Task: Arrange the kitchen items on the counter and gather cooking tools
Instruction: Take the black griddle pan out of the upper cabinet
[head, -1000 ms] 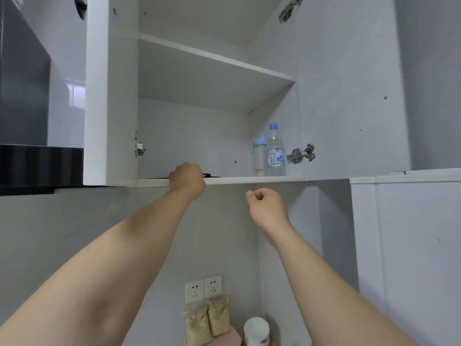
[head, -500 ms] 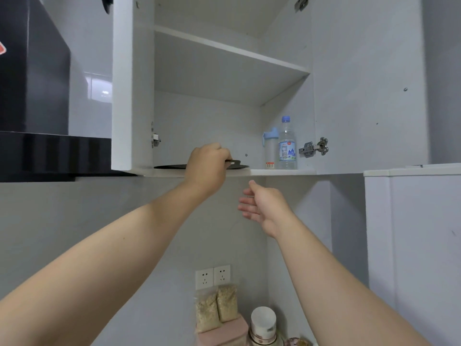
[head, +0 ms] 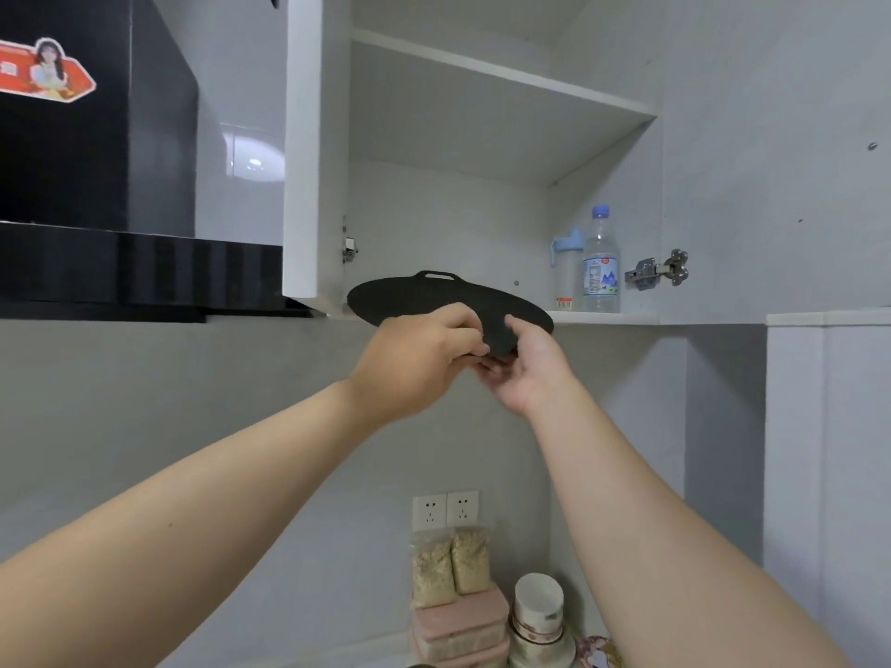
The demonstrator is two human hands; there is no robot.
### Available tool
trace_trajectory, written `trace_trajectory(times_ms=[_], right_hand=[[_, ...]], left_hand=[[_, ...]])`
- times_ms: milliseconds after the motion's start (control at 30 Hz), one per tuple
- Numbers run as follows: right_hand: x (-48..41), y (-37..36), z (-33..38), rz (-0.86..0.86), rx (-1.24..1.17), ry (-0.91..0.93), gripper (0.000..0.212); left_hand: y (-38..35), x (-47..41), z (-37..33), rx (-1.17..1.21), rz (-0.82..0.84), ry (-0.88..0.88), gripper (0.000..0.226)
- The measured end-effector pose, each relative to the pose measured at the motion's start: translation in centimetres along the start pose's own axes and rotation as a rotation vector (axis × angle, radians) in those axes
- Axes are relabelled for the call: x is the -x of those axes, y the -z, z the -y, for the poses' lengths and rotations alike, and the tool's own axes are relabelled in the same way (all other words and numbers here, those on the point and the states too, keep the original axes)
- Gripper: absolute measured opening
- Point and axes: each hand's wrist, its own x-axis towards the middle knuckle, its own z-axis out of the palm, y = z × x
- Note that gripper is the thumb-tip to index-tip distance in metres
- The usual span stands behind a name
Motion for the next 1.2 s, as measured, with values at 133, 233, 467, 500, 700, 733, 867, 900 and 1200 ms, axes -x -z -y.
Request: trace_trajectory(times_ms=[133,233,467,500,700,733,867,900,1200], right_hand=[[-0.5,0.1,-1.8,-0.059,-0.003,-0.01,0.019],[-0.8,0.2,-2.9,-0.079,-0.078,-0.003,0.026],[-0.6,2.3,-4.7,-0.136,-0.2,0.063,0.015],[-0.5,2.7,-5.0,-0.146,-0.217,0.074,0.014],[0.7,4.8,-6.6,-0.147,-0.232,0.135,0.012],[1.0,5.3,-6.7,-0.136,-0.229,0.153,0.013],[2.3,7.2,-7.3,-0.096,-0.169,0.204,0.024],[2.6,7.5,-7.4,-0.084,-0.159,0.207,0.026],[5.7,14.2,-11.2,-0.099,-0.15,0.144,0.023]], left_hand=[[0.0,2.0,0.4,0.038,0.036,0.039,0.022],[0.2,3.2,0.7,0.04,0.086,0.125,0.02],[1.0,5.2,-1.4,0.449,-0.208,1.048,0.064],[0.8,4.8,-1.8,0.616,-0.22,1.289,0.059],[-3.2,3.9,-2.5,1.455,-0.195,1.564,0.025],[-3.7,3.9,-2.9,1.519,-0.215,1.549,0.028],[-4.8,4.4,-2.8,1.7,-0.361,1.523,0.03],[-4.9,4.6,-2.7,1.737,-0.403,1.5,0.029],[-6.3,9.4,-7.2,1.867,-0.415,1.457,0.02]])
